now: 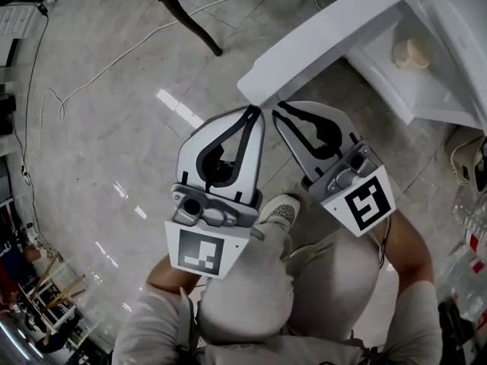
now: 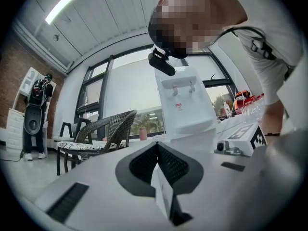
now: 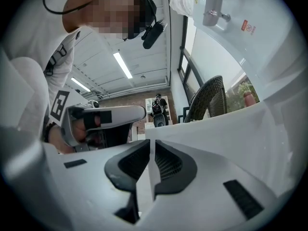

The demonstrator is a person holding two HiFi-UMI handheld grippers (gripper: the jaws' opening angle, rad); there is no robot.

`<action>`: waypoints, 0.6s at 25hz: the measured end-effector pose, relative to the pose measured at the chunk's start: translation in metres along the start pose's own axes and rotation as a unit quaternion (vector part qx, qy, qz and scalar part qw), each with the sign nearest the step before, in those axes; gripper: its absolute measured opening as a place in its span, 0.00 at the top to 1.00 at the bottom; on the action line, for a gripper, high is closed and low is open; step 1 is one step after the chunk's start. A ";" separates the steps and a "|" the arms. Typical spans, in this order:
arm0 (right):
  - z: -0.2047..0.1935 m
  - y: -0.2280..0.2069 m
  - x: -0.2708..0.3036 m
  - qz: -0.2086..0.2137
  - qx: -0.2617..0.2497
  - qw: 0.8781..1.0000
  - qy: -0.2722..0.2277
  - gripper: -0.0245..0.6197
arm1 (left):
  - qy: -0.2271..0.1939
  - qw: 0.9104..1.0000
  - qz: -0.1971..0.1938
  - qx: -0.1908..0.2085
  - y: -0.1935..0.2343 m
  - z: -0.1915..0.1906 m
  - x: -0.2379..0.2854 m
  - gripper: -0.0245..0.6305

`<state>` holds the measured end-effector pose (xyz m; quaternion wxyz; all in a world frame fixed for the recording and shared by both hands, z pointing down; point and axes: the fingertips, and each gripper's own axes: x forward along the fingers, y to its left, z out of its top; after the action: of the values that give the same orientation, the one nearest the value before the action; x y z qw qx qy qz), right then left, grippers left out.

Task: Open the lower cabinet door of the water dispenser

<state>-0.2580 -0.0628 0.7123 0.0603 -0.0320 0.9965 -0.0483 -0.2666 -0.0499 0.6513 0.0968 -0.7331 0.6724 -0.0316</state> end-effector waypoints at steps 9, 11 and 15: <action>0.017 -0.027 -0.060 -0.077 0.001 0.997 -0.012 0.91 | -0.011 0.999 -0.048 -0.012 -0.038 -0.008 0.022 0.96; 0.023 -0.036 -0.076 -0.102 -0.002 0.995 -0.015 0.91 | -0.013 0.998 -0.060 -0.016 -0.047 -0.008 0.031 0.96; 0.041 -0.056 -0.114 -0.160 -0.011 0.987 -0.029 0.91 | -0.023 0.996 -0.088 -0.023 -0.068 -0.003 0.048 0.96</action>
<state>-0.1368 -0.1143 0.6907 0.0800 -0.1927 0.9769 -0.0459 -0.1964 -0.0922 0.6627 0.0923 -0.7918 0.6038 -0.0074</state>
